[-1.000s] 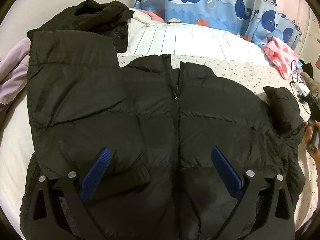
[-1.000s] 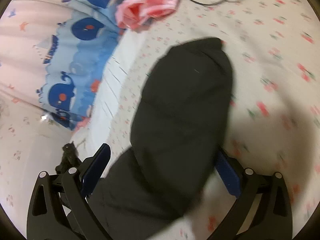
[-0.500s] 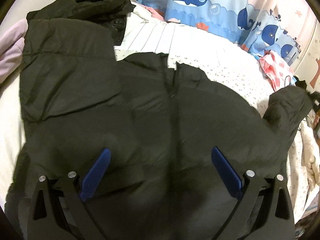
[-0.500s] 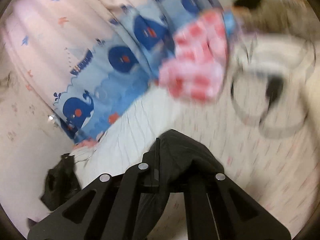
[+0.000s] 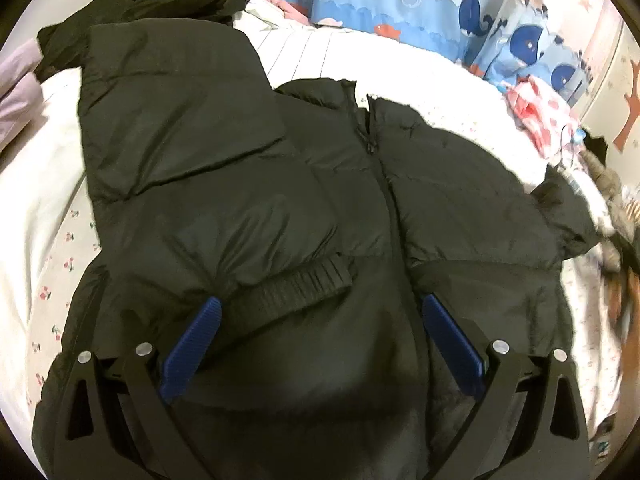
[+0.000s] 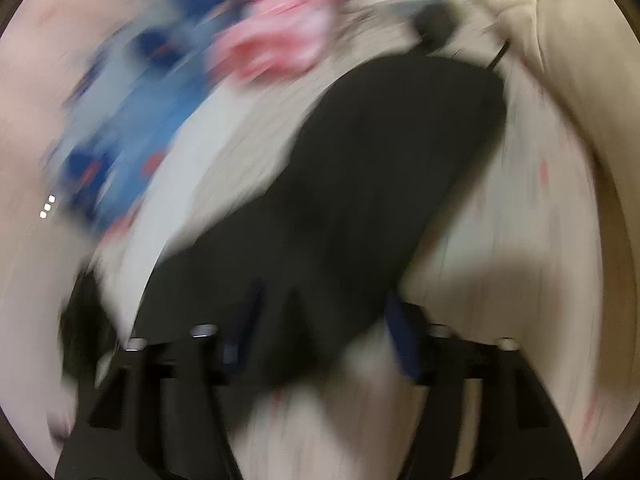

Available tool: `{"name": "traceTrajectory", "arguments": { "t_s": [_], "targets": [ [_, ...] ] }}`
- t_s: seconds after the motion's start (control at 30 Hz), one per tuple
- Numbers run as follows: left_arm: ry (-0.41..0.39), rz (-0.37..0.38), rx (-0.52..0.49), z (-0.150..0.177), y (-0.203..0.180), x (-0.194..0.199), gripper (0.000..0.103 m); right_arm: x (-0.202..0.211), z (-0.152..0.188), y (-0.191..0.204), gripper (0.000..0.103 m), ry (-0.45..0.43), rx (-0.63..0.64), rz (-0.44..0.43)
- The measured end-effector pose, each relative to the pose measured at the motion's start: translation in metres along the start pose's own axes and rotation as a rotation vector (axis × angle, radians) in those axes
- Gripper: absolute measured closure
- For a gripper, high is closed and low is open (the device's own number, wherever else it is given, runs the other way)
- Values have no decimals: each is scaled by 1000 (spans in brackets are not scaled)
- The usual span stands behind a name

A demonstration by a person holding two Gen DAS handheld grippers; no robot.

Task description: Fold large clothes

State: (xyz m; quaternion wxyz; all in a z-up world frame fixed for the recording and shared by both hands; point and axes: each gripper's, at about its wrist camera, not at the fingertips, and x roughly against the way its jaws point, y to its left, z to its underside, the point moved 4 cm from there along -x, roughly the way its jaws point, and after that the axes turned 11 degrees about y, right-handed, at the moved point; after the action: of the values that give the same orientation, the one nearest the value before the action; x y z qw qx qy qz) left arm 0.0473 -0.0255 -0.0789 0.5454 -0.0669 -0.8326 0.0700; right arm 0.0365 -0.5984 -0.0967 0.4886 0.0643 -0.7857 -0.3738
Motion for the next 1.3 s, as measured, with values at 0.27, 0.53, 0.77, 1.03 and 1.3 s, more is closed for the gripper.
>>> {"name": "traceTrajectory", "arguments": {
  "t_s": [0.27,0.53,0.77,1.03,1.3],
  "targets": [
    [-77,54,26,24,2,54,6,-11,240,72,20,315,279,-101],
    [-108,50,30,83,18,121,6,3,262,117,90,303,380,-138],
    [-129,-7,9,104,42,150,6,58,264,79,90,276,410,58],
    [-63,-112,-77,101,59,126,6,111,208,54,30,64,321,15],
    [-132,-238,-330,56,33,96,6,70,122,132,22,5,350,-126]
  ]
}}
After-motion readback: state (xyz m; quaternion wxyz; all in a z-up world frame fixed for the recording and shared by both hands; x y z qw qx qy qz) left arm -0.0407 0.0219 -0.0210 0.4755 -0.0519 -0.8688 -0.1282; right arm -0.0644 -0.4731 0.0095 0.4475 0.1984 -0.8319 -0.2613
